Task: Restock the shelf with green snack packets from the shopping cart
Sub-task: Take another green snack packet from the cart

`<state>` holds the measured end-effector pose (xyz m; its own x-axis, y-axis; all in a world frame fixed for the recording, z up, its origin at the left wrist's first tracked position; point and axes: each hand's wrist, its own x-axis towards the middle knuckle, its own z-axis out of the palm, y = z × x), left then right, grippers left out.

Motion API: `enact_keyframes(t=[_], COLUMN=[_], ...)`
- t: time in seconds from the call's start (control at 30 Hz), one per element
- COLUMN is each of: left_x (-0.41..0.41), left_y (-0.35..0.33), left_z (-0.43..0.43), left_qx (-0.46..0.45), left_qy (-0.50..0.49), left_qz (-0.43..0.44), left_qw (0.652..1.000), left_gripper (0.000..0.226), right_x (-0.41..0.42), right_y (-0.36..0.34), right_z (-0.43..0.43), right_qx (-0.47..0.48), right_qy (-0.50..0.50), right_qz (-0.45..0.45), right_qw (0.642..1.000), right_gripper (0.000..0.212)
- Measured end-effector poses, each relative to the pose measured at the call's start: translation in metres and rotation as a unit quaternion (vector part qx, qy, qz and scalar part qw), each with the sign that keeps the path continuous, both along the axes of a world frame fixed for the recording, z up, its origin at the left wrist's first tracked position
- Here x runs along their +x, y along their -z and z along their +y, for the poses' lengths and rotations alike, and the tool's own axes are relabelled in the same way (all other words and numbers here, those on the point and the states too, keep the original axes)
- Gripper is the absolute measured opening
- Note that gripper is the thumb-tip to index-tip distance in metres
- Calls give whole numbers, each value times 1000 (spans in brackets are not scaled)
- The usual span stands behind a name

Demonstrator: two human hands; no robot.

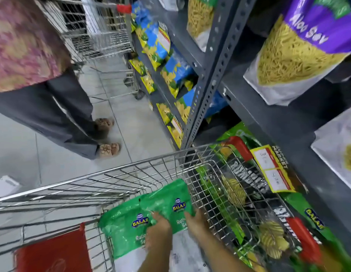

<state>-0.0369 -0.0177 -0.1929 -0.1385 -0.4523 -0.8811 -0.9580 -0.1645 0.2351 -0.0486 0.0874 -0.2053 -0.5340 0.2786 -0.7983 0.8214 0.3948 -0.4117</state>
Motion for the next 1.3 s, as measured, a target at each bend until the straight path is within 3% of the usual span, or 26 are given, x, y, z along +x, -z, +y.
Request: enact_keyframes(t=[0.07, 0.13, 0.23, 0.33, 0.37, 0.5, 0.57, 0.7, 0.8, 0.93, 1.0, 1.13, 1.3], left_x=[-7, -5, 7, 17, 18, 25, 30, 35, 51, 78, 92, 131, 179], left_y=[-1, -6, -20, -37, -47, -94, -124, -209, -283, -345, -365, -400, -407], left_z=[4, 6, 13, 11, 11, 11, 10, 27, 44, 71, 92, 154, 253], left_qx=[4, -17, -50, -57, -56, -46, -2, -39, -19, 41, 84, 142, 240], left_qy=[-53, -110, -109, -101, -88, -32, -12, -42, 18, 32, 60, 163, 255], left_qz=[1, 24, 105, 178, 187, 244, 298, 418, 512, 645, 669, 705, 697], left_qw=[999, 993, 987, 977, 977, 968, 955, 906, 859, 762, 736, 676, 626], left_gripper=[110, 81, 35, 19, 16, 53, 46, 54, 30, 27, 15, 14, 14], right_x=[1, 1, 5, 16, 18, 27, 34, 48, 61, 113, 152, 234, 328], right_y=[-7, -19, -35, -53, -61, -100, -126, -182, -237, -307, -341, -388, -411], right_z=[-6, -10, -6, 2, 4, 7, 10, 33, 51, 95, 128, 192, 269], right_qx=[18, 24, 13, 25, 26, 15, -5, -71, -129, -143, -135, -124, -54], right_qy=[28, 48, 74, 94, 105, 135, 161, 250, 306, 311, 326, 386, 443], right_qz=[8, 17, 39, 58, 72, 125, 149, 247, 303, 449, 502, 565, 586], right_qw=[999, 998, 996, 994, 992, 983, 976, 934, 893, 826, 790, 719, 676], right_gripper=[45, 40, 28, 19, 18, 14, 14, 17, 31, 19, 30, 29, 25])
